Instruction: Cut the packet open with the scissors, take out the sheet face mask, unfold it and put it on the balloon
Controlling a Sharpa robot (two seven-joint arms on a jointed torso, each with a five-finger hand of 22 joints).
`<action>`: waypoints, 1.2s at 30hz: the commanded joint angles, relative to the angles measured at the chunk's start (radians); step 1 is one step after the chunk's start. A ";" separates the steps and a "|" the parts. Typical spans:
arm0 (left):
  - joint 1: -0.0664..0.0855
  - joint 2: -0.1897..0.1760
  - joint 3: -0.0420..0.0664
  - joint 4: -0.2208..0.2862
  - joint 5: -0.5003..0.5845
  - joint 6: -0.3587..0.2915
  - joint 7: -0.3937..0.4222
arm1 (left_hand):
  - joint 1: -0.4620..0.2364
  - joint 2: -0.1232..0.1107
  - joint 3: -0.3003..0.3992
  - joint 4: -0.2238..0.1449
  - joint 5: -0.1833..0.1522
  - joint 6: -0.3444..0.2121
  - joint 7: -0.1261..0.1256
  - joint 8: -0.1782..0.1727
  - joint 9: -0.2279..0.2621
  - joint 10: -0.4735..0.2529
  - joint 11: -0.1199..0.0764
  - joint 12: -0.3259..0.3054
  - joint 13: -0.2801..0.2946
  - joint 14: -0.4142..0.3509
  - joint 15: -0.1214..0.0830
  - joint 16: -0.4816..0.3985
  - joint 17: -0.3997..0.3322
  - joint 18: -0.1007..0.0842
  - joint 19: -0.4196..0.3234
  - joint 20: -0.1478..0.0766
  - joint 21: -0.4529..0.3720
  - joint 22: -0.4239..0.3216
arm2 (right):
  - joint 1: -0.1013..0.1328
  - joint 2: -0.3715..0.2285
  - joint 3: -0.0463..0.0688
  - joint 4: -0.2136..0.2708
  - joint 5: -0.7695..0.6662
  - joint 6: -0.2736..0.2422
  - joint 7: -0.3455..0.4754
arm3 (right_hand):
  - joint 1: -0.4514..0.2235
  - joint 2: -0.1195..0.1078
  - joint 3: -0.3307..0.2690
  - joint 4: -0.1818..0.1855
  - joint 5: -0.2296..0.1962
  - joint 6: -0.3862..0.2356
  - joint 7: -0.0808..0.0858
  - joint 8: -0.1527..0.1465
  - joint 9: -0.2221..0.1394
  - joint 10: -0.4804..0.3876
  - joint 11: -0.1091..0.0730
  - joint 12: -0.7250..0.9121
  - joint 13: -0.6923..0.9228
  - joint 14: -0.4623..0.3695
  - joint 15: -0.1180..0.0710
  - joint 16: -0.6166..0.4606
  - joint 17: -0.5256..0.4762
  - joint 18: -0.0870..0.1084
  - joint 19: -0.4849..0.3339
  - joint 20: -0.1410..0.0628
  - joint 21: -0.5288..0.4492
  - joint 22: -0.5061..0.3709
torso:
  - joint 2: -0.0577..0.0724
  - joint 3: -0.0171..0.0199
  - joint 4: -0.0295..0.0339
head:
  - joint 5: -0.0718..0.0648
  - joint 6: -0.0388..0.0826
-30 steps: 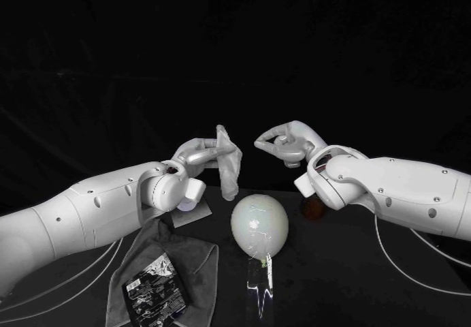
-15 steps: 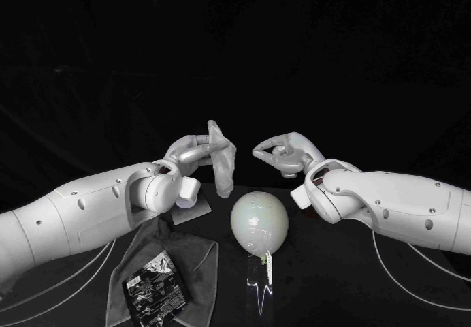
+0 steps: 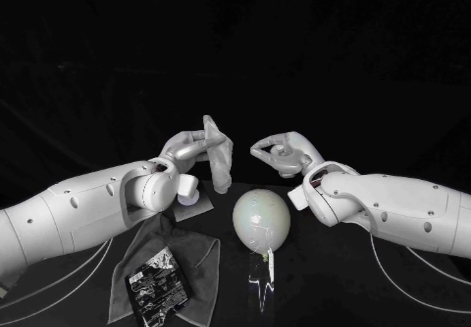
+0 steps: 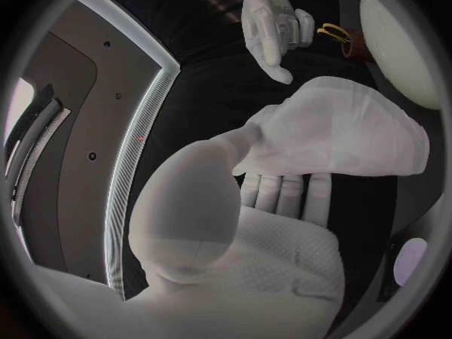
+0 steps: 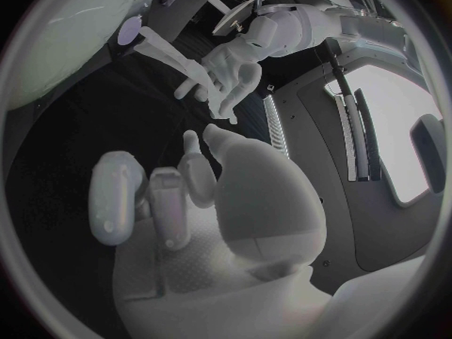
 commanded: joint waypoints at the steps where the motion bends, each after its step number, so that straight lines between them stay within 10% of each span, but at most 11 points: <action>1: 0.001 -0.001 0.001 0.005 0.009 -0.012 0.027 | 0.008 0.001 0.006 0.003 0.003 -0.002 0.005 0.004 0.016 -0.005 0.001 -0.002 -0.002 -0.005 0.000 0.003 0.001 0.007 -0.006 0.000 0.002 0.001 | -0.001 0.007 0.001 0.002 0.002 -0.013 0.038 | 0.012 0.002 0.002 -0.008 0.003 0.004 0.001 -0.007 -0.002 0.004 0.001 0.003 0.021 0.097 -0.006 0.005 0.232 -0.008 0.005 -0.002 0.002 0.195 | -0.001 0.0004 -0.0001 | 0.003 -0.002; 36: 0.001 -0.003 0.001 0.005 0.009 -0.014 0.032 | 0.010 0.000 0.008 0.000 0.003 -0.002 0.007 0.005 0.017 -0.006 0.001 -0.001 -0.003 -0.006 0.000 0.006 0.002 0.007 -0.007 0.000 0.004 0.002 | 0.000 0.059 0.004 -0.027 0.003 -0.029 0.049 | 0.019 0.000 0.002 -0.014 0.003 -0.002 0.006 -0.016 -0.009 -0.002 0.005 0.001 0.020 0.096 -0.003 0.004 0.230 -0.007 0.000 -0.001 -0.005 0.192 | -0.002 0.0003 -0.0016 | 0.013 0.003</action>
